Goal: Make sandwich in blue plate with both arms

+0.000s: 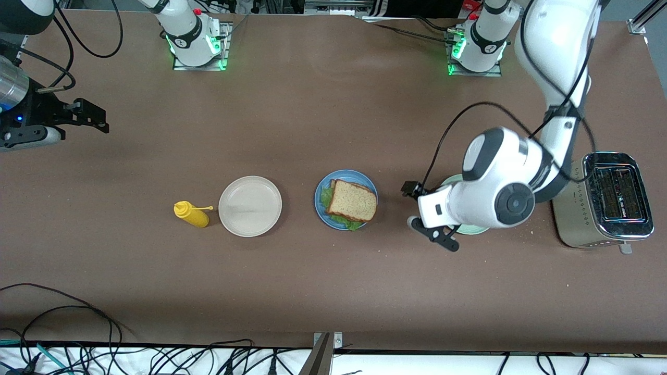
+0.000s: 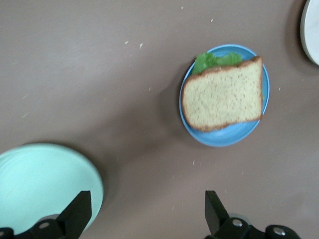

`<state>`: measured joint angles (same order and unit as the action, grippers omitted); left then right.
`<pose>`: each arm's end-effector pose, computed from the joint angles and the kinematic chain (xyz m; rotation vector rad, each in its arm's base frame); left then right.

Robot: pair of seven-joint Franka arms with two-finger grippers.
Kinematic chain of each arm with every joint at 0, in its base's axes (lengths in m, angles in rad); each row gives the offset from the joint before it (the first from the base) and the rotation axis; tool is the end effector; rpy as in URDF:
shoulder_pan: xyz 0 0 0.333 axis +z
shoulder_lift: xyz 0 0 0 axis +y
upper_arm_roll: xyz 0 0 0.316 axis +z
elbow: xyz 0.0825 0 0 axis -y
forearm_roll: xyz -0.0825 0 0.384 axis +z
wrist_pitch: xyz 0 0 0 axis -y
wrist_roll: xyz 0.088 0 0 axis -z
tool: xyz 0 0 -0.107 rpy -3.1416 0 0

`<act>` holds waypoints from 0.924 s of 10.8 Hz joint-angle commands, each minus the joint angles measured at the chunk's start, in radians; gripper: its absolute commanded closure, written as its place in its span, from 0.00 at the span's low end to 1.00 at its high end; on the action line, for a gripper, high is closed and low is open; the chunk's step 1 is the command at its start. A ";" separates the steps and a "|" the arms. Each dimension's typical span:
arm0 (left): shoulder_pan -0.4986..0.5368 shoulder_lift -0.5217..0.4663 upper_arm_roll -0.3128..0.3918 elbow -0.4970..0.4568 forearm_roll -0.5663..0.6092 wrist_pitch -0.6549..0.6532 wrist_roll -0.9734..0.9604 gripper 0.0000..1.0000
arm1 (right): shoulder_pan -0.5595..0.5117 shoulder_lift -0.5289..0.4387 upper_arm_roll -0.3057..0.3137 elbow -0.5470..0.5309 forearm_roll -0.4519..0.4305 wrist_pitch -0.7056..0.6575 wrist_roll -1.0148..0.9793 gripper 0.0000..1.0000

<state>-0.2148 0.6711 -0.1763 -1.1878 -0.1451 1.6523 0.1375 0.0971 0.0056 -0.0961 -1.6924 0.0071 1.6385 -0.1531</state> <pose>0.6695 -0.2564 0.3841 2.8131 -0.6817 -0.3301 0.5571 0.0014 0.5696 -3.1200 -0.2398 0.0920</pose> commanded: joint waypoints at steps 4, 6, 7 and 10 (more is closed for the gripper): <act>0.057 -0.501 0.012 -0.278 0.167 -0.172 -0.184 0.00 | -0.001 -0.016 0.016 0.022 -0.051 -0.002 0.116 0.00; 0.129 -0.605 0.014 -0.375 0.153 -0.172 -0.180 0.00 | -0.007 -0.009 0.012 0.069 -0.064 -0.002 0.119 0.00; 0.168 -0.651 0.015 -0.427 0.153 -0.169 -0.179 0.00 | -0.008 -0.006 0.010 0.082 -0.064 0.000 0.119 0.00; 0.213 -0.690 0.026 -0.467 0.165 -0.135 -0.179 0.00 | -0.010 0.000 0.009 0.094 -0.065 -0.002 0.113 0.00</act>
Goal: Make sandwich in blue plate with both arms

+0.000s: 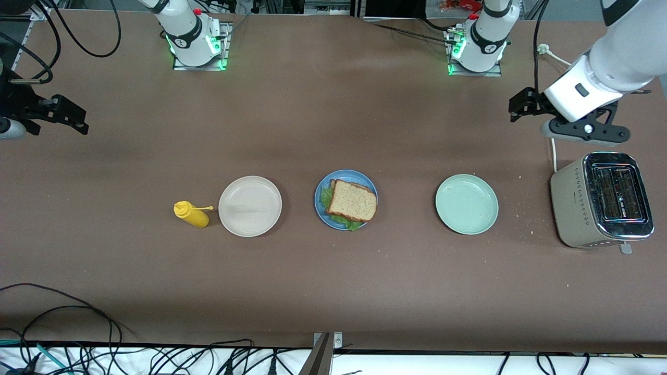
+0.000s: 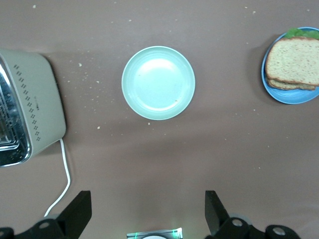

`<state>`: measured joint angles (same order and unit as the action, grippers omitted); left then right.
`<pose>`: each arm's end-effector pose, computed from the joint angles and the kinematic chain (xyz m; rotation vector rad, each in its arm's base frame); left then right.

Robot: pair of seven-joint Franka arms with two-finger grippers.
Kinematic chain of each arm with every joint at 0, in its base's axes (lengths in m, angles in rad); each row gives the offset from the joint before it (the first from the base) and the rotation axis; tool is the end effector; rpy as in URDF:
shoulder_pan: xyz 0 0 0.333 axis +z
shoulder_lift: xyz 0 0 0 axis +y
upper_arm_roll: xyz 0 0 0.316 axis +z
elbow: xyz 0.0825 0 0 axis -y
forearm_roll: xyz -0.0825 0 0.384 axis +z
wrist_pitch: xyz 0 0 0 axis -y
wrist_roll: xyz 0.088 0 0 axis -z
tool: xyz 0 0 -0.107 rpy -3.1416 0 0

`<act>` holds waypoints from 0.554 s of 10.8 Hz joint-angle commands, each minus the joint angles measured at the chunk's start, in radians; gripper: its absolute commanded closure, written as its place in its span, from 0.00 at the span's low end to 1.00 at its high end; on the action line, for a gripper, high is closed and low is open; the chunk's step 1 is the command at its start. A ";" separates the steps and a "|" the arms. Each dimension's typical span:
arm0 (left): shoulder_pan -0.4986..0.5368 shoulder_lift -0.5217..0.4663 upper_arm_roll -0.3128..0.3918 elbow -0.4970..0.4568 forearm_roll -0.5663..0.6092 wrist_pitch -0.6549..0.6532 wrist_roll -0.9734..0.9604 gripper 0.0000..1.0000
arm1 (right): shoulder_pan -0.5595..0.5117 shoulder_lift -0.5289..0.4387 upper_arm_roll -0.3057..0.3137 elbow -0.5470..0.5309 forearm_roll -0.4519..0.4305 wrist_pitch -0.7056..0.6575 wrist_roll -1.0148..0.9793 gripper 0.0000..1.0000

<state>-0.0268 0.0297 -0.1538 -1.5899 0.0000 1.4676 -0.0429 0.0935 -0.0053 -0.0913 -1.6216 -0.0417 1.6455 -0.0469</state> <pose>0.5414 -0.0976 0.5912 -3.1129 0.2151 0.2364 0.5593 -0.0031 0.6101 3.0985 0.0800 0.0438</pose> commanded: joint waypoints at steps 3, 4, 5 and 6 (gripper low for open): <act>0.068 -0.047 0.019 -0.055 -0.026 0.051 0.059 0.00 | -0.005 0.013 0.005 0.029 -0.012 -0.006 0.004 0.00; 0.053 -0.047 0.031 -0.053 -0.023 0.048 0.096 0.00 | -0.005 0.014 0.005 0.029 -0.014 -0.004 0.005 0.00; 0.044 -0.047 0.052 -0.053 -0.025 0.048 0.103 0.00 | -0.006 0.014 0.004 0.029 -0.012 -0.006 0.004 0.00; -0.014 -0.047 0.098 -0.050 -0.021 0.048 0.097 0.00 | -0.006 0.014 0.004 0.029 -0.012 -0.004 0.002 0.00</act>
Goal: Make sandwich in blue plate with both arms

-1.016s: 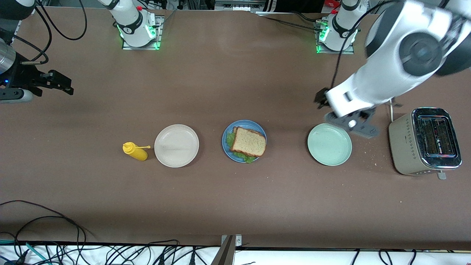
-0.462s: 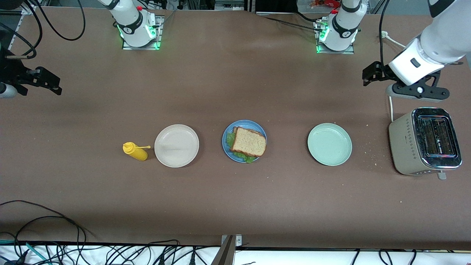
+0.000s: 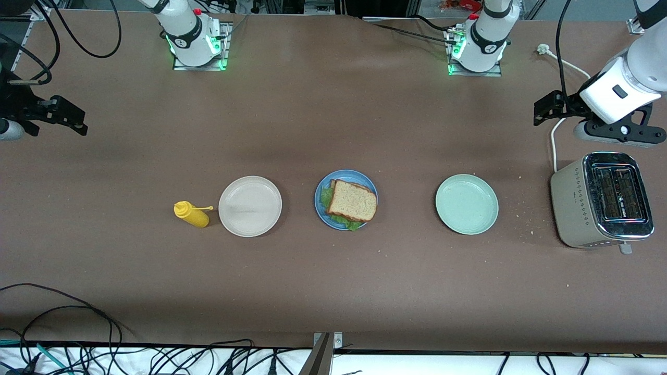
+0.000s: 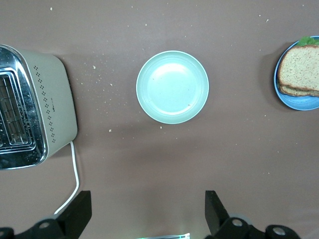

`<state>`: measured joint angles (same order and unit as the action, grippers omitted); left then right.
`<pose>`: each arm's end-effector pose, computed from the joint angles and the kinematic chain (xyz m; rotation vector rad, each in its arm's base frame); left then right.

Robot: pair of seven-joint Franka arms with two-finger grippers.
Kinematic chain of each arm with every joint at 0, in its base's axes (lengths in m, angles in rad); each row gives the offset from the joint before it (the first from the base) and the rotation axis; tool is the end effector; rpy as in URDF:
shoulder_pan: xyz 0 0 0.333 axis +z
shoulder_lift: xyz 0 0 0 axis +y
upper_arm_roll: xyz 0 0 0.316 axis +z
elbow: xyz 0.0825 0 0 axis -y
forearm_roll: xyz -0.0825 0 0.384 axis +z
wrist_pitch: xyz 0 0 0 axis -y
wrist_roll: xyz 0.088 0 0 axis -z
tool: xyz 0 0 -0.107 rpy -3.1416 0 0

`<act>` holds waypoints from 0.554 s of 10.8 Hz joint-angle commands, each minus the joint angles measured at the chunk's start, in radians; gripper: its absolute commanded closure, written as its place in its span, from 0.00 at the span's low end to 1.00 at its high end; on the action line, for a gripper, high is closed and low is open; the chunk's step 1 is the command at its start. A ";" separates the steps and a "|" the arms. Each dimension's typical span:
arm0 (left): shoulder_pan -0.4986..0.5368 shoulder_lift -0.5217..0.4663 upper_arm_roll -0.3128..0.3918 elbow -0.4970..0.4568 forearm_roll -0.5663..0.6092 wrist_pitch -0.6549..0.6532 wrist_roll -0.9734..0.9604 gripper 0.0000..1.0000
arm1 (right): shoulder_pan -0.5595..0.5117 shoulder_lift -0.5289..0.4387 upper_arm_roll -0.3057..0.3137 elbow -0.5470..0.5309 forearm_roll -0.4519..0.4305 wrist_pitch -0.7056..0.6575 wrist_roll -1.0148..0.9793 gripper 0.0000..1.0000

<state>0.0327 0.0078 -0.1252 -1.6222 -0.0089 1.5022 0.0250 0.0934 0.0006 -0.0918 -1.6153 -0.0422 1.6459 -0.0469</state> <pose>0.5444 -0.0513 0.5907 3.1242 -0.1839 -0.2006 0.5612 -0.0033 0.6098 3.0974 0.0791 0.0450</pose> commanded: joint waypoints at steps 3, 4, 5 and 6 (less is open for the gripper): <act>-0.047 -0.028 0.047 -0.015 -0.011 0.004 0.026 0.00 | -0.006 0.009 0.004 0.023 -0.010 -0.005 0.002 0.00; -0.025 -0.032 0.011 -0.015 -0.009 0.004 0.021 0.00 | -0.006 0.009 0.003 0.023 -0.010 -0.006 0.002 0.00; -0.025 -0.032 0.009 -0.013 -0.006 0.004 0.021 0.00 | -0.006 0.009 0.003 0.023 -0.010 -0.006 0.002 0.00; -0.033 -0.034 0.009 -0.013 0.004 0.004 0.021 0.00 | -0.006 0.009 0.003 0.023 -0.008 -0.006 0.002 0.00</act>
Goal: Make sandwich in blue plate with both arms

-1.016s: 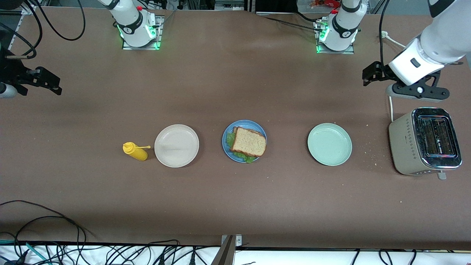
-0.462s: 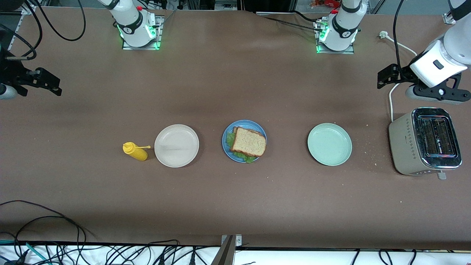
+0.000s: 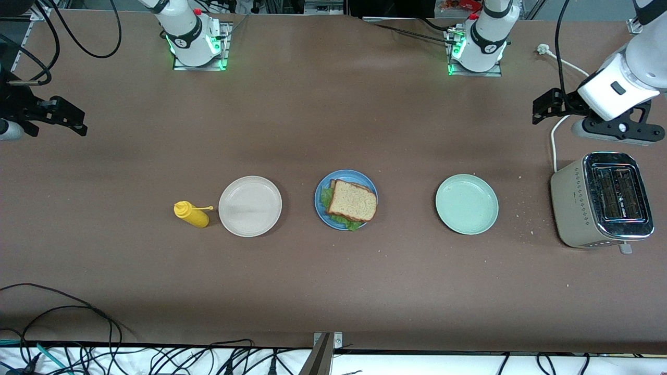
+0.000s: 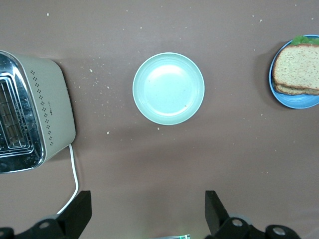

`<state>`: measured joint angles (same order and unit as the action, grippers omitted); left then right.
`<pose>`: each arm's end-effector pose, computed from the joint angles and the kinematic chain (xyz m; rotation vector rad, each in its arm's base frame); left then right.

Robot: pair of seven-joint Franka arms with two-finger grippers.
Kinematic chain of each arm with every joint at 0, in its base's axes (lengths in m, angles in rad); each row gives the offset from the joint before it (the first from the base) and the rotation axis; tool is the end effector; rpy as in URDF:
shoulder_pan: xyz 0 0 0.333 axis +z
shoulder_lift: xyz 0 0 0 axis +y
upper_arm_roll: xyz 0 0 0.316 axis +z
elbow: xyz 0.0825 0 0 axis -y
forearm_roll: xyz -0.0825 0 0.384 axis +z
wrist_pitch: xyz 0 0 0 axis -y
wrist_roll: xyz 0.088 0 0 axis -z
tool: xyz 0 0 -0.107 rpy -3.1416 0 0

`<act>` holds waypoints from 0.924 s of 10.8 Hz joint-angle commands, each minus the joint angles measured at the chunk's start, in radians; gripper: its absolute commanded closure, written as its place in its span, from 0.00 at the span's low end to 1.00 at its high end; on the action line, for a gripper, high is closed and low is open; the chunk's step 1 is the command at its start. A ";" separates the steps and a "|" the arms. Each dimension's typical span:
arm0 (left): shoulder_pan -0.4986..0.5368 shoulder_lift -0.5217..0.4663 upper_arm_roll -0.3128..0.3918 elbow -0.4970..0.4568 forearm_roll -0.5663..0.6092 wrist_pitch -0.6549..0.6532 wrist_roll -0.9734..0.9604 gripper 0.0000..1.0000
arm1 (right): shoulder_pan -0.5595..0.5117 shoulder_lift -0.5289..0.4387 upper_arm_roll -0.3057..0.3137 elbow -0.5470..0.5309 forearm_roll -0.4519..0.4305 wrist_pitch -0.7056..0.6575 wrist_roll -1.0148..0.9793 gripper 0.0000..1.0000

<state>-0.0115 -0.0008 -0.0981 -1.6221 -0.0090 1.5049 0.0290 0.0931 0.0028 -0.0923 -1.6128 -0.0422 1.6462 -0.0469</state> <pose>0.5415 -0.0606 0.5956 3.1245 -0.2170 -0.1829 0.5619 -0.0037 0.6098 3.0972 0.0778 0.0459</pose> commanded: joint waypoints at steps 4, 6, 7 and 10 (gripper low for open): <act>0.019 -0.015 -0.017 0.002 0.006 0.001 0.023 0.00 | -0.006 0.006 0.002 0.021 -0.008 -0.008 0.002 0.00; 0.021 -0.013 -0.015 0.010 -0.002 0.001 0.020 0.00 | -0.007 0.006 0.002 0.021 -0.008 -0.006 0.004 0.00; 0.021 -0.013 -0.015 0.010 -0.002 0.001 0.020 0.00 | -0.006 0.006 0.002 0.021 -0.008 -0.006 0.002 0.00; 0.018 -0.013 -0.019 0.010 0.000 0.001 0.017 0.00 | -0.007 0.006 0.000 0.021 -0.002 -0.009 0.009 0.00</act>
<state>-0.0001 -0.0066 -0.1082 -1.6182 -0.0078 1.5056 0.0290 0.0921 0.0030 -0.0937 -1.6127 -0.0422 1.6462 -0.0469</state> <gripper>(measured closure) 0.000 0.000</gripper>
